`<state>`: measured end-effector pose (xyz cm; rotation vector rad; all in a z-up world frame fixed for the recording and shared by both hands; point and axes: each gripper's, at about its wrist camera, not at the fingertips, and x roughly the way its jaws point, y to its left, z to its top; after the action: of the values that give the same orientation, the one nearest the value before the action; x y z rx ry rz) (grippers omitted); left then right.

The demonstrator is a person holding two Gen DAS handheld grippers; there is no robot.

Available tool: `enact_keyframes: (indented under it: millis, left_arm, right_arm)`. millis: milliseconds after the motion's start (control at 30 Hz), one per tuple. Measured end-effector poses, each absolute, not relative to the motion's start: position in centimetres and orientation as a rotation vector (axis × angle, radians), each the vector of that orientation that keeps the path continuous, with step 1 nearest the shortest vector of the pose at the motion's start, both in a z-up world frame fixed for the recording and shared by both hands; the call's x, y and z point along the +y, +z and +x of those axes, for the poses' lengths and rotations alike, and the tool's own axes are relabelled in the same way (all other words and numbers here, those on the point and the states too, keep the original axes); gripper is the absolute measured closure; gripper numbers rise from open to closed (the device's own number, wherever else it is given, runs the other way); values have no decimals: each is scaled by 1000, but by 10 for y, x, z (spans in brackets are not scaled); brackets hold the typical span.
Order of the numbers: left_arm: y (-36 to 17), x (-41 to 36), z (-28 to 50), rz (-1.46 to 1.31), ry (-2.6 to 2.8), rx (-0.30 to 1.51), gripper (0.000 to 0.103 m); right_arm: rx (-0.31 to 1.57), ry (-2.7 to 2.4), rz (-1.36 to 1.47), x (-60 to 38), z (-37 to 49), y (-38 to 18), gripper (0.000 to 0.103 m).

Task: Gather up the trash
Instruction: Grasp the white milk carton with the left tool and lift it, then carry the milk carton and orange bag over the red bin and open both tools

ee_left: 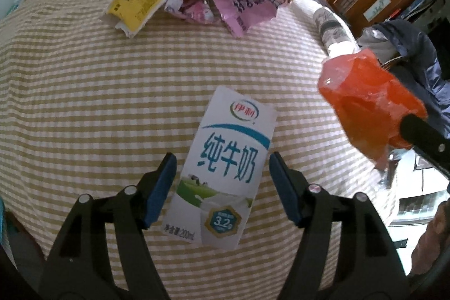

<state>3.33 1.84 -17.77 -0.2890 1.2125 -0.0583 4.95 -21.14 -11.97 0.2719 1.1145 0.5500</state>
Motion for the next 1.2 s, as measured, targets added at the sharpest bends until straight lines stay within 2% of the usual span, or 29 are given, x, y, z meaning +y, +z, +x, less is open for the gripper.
enact_keyframes:
  millis: [300,600,1200]
  left_arm:
    - [-139,25,28,-315,-46,1066,44]
    - [-69,23,23,-346,-65,869,44]
    - [-57,-47,46,-315,-168,873,44]
  right_arm:
    - [1096,534,289,-220,48,-116,58]
    - [1046,527,296,-232,50,-102,58]
    - [1042,446,341,-306,52,-103,58]
